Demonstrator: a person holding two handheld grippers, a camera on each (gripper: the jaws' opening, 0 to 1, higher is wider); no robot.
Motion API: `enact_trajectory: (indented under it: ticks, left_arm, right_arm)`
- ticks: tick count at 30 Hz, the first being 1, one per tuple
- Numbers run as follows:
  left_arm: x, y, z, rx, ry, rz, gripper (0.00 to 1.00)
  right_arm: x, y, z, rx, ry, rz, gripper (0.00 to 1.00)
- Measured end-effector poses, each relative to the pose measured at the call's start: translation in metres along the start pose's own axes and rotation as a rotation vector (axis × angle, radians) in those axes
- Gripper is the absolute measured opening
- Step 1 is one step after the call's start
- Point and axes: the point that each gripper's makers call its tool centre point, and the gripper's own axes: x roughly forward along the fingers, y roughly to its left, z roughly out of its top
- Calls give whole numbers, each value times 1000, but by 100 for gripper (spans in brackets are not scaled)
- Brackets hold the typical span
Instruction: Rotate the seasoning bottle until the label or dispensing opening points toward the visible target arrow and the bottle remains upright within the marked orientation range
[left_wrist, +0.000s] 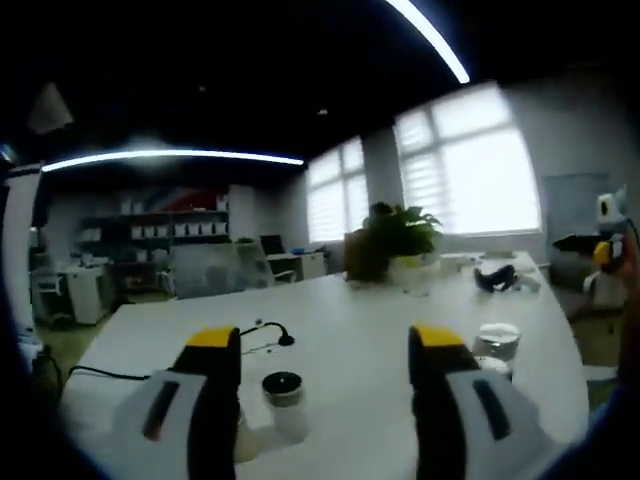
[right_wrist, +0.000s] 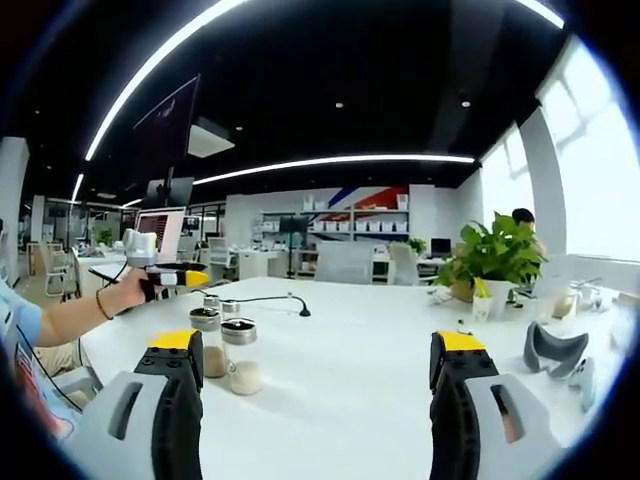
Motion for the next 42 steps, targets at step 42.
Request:
enact_trajectory:
  ticks: [42]
  left_arm:
    - [52,33,-75,63,169,209,44]
  right_arm:
    - [0,-4,-6,10,26,-12,95]
